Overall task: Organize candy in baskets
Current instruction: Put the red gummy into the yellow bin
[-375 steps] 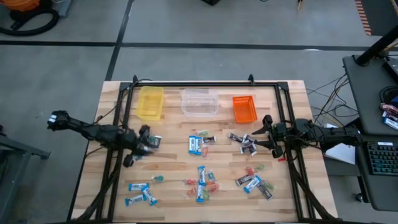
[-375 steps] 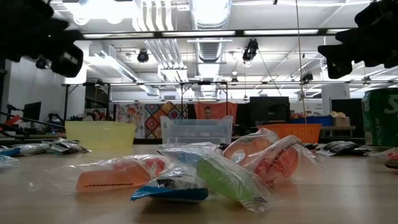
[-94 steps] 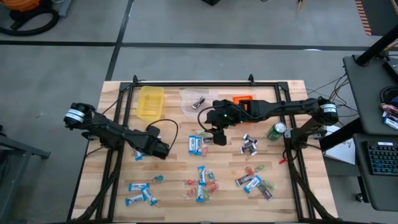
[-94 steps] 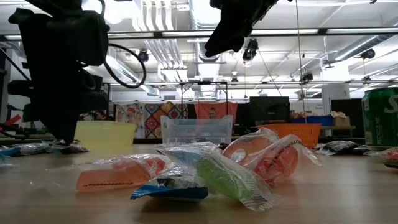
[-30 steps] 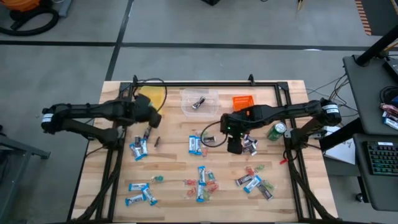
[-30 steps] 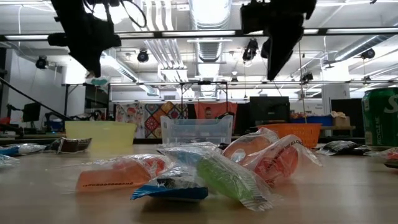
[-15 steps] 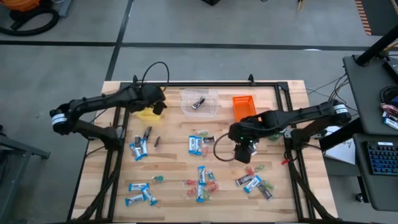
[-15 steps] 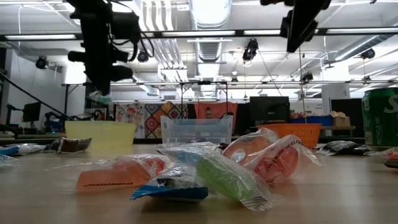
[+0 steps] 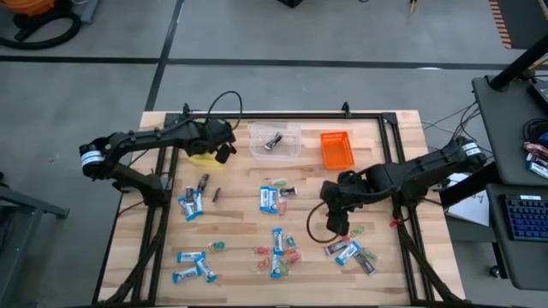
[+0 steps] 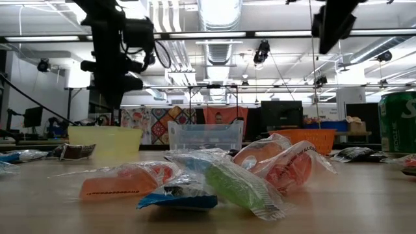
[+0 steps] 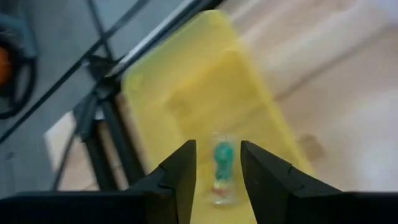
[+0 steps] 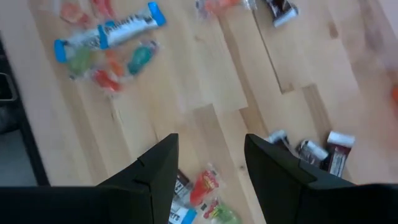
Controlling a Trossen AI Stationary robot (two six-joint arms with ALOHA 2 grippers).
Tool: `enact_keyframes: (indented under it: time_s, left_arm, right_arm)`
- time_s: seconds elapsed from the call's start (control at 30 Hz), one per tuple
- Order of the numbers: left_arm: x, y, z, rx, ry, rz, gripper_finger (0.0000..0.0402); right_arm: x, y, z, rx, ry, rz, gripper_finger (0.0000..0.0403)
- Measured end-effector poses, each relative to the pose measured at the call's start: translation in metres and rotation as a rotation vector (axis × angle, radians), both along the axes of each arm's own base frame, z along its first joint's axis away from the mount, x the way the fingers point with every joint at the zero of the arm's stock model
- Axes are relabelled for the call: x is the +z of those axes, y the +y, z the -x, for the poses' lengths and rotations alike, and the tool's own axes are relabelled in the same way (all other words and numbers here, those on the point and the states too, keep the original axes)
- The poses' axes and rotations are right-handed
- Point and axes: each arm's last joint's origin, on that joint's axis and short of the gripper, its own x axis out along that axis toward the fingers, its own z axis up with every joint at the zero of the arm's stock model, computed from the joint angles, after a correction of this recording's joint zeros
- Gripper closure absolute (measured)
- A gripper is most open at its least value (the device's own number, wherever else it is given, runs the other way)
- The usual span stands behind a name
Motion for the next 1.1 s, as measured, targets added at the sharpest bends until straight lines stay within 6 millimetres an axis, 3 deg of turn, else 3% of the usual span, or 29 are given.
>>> enact_keyframes:
  time_s: [0.13, 0.3, 0.53, 0.67, 0.9, 1.1]
  left_arm:
    - [0.011, -0.029, -0.006, -0.104, -0.089, 0.003, 0.0294]
    - [0.024, -0.083, -0.021, -0.325, -0.259, -0.014, 0.0304]
    - [0.031, -0.169, -0.041, -0.719, -0.465, -0.002, 0.0311]
    - [0.030, -0.205, -0.046, -0.822, -0.559, -0.031, 0.0311]
    - [0.015, -0.230, -0.051, -0.866, -0.546, -0.068, 0.0311]
    - [-0.003, -0.234, -0.059, -0.870, -0.487, -0.070, 0.0311]
  right_arm:
    - [-0.016, 0.003, 0.006, -0.092, 0.057, -0.010, 0.0227]
    - [-0.038, 0.003, 0.014, -0.183, 0.139, -0.019, 0.0227]
    - [-0.075, 0.012, 0.036, 0.164, 0.250, 0.127, 0.0227]
    - [-0.092, 0.007, 0.045, 0.165, 0.280, 0.248, 0.0227]
    - [-0.102, 0.004, 0.048, 0.158, 0.268, 0.295, 0.0227]
    - [-0.103, 0.021, 0.038, 0.262, 0.144, 0.103, 0.0227]
